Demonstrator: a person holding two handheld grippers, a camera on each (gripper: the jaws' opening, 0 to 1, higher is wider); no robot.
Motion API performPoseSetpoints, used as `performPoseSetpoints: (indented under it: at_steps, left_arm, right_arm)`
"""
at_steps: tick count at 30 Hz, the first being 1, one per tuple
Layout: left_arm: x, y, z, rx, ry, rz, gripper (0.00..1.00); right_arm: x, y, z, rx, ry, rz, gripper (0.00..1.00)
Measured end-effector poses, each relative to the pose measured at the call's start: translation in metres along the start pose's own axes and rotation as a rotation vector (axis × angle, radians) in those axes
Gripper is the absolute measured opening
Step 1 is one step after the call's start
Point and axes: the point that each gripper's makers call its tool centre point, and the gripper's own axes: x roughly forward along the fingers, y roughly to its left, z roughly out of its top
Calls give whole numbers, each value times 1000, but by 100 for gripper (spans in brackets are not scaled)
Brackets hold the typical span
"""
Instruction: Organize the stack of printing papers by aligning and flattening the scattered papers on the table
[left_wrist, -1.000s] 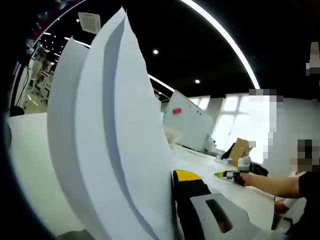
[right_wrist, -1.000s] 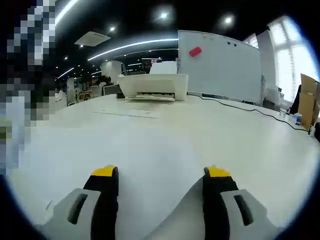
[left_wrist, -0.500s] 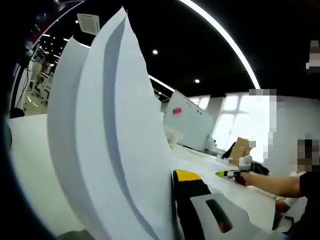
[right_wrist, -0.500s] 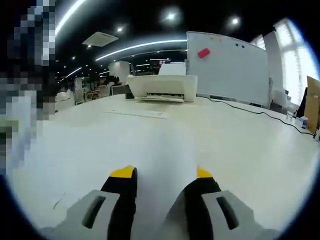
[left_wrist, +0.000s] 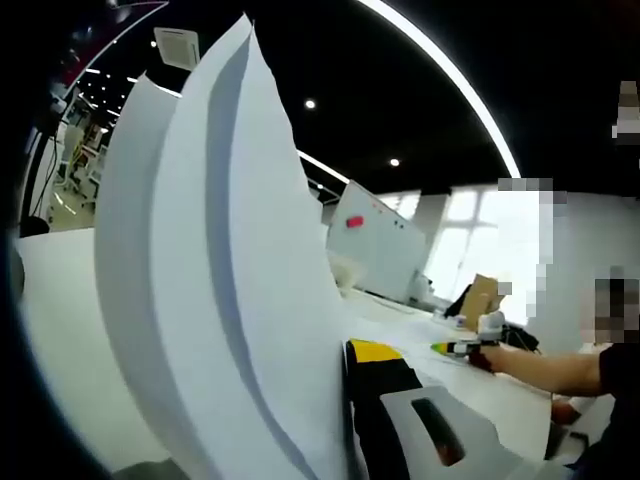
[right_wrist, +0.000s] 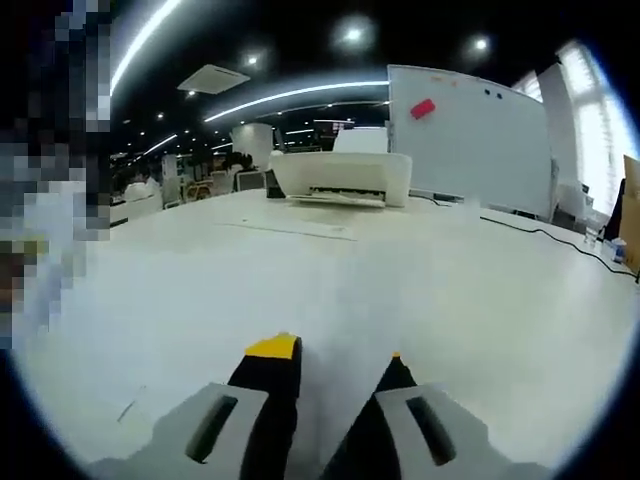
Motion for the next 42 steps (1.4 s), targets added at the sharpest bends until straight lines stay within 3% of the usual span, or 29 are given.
performPoseSetpoints:
  at_steps: [14,29,42]
  left_arm:
    - [-1,0,1,0,-5,0,8]
    - [-1,0,1,-2,-7,-1,8]
    - [-1,0,0,-4,-4,-2,8]
  right_arm:
    - [-3,7,-1,-39,-5,-6,0]
    - [-12,15,-5,35,5,-20,0]
    - [-20,20,1,87,-36,-14,0]
